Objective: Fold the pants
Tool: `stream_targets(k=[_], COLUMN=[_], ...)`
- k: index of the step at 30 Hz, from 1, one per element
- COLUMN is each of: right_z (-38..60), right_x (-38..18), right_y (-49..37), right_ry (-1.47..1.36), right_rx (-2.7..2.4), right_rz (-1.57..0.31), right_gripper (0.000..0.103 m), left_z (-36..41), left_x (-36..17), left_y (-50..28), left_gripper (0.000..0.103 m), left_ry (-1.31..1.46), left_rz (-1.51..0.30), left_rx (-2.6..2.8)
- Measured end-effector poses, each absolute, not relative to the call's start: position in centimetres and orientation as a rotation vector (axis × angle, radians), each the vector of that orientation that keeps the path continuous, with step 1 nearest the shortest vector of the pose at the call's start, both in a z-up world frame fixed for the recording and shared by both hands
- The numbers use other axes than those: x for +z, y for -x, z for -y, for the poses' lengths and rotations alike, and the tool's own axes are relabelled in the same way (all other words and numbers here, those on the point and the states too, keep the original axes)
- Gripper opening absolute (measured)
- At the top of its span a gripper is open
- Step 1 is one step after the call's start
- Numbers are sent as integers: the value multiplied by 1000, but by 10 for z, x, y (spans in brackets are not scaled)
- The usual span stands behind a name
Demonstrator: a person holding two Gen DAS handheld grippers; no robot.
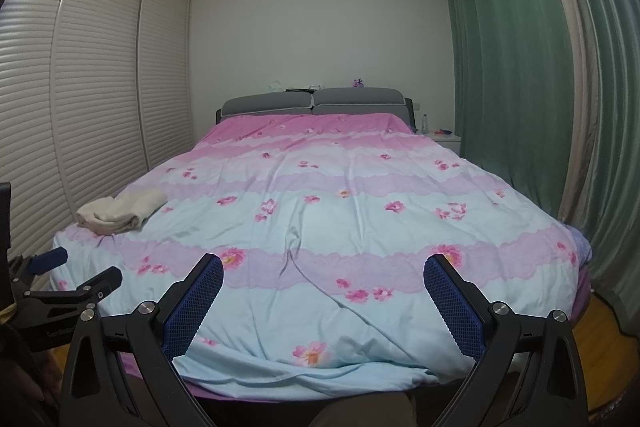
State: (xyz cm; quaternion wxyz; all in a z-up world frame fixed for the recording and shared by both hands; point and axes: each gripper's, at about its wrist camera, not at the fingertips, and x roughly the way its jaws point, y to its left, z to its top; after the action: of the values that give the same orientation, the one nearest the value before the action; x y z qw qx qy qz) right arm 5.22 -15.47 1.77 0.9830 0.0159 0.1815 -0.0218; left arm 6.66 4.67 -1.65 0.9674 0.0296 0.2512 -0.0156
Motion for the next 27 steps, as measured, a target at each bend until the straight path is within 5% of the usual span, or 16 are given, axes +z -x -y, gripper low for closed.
stream_targets(k=[27], right_z=[158], right_x=[17], right_y=[-60], right_ry=[-38], right_rx=[-28], right_rz=[-359], right_gripper=[101], left_z=[-38], left_x=[-11], left_y=[-62], left_gripper=[103], left_ry=[-105], left_rz=[-485], left_rx=[-45])
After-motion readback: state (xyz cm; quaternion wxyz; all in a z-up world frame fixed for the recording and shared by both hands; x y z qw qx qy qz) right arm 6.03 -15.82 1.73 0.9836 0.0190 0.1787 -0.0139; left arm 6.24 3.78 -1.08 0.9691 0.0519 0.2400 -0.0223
